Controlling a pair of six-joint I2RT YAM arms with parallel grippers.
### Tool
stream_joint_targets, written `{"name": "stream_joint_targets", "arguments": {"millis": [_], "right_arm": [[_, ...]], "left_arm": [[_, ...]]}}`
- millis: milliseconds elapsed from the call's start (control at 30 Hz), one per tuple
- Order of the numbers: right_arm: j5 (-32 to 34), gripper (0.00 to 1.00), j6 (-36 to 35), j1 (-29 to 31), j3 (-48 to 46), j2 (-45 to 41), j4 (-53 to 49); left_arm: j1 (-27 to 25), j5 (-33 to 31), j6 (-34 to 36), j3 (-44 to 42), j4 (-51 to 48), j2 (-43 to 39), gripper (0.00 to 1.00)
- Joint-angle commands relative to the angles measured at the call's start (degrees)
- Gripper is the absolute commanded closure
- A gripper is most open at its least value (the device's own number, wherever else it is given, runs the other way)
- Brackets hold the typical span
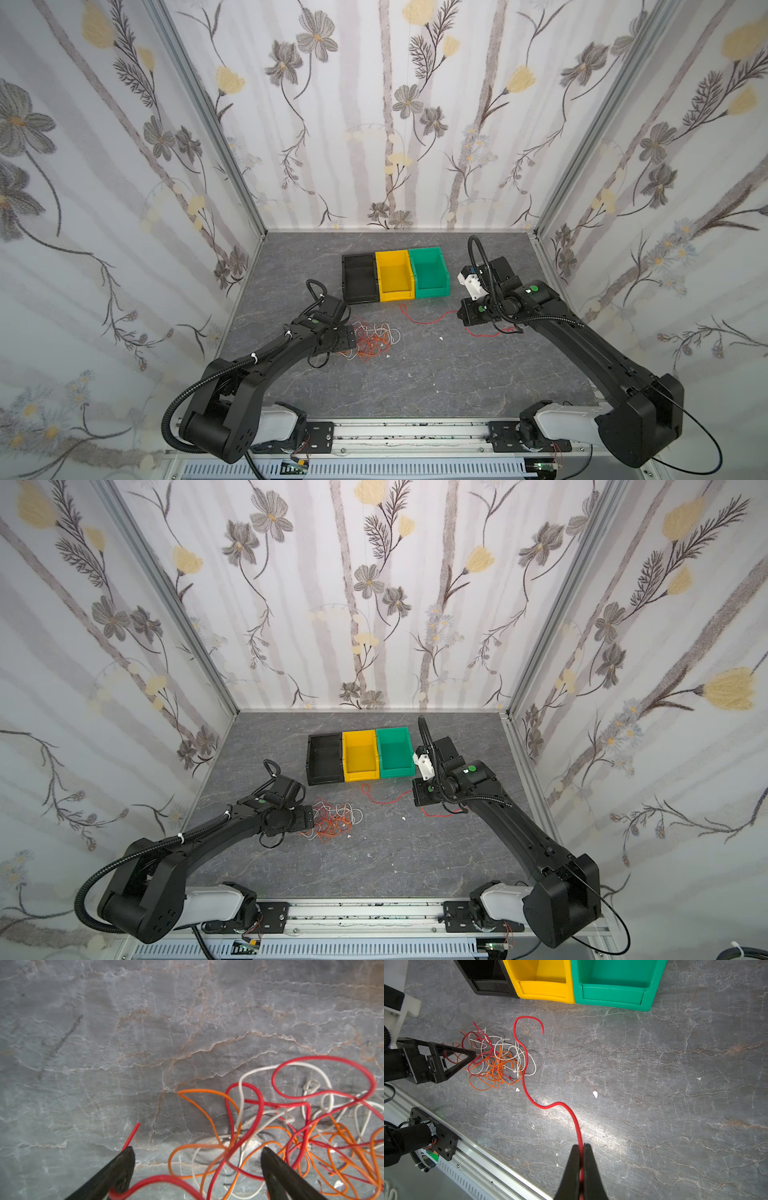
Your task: Untangle the cables
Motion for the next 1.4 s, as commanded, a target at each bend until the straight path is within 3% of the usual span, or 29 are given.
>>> {"name": "stream_joint_targets", "arguments": {"millis": [0,133,333,567,733,967,1200,1367], "right_arm": [[-0.94,1.0,-0.23,-0.01,-0.17,-0.42,1.34],[-0.94,1.0,-0.2,0.02,-0.43,-0.69,1.51],[-1.53,1.0,-0.34,0.05,-0.87,-0.34,2.43],[-2.12,1.0,-0.64,0.04,-1.83,0.01,3.64],[-6.9,1.0,0.04,0.06,-2.96,0.28,6.54],[-20.54,1.0,6.2,1.57,-6.2,0.1,17.83],[-17.14,1.0,9.42,8.28,-3.38,7.96,21.17],[-15.57,1.0,15.66,11.29,-1.0,14.81,26.5]], "left_arm": [[1.14,1.15,-2.62,-1.14,4.02,2.1,0.05],[2.04,1.7,-5.33,-2.33,5.27,4.52,0.05],[2.43,-2.47,-7.25,-0.56,3.37,7.99,0.05],[2.73,-6.42,-9.43,1.42,1.48,6.33,0.06],[3.01,-0.77,-7.85,2.48,1.91,2.74,0.08],[3.0,7.76,-5.64,3.42,1.16,-4.15,0.08],[3.01,9.2,-6.17,3.45,0.6,-9.62,0.08],[3.01,11.21,-7.45,2.61,2.47,-12.97,0.09]]}}
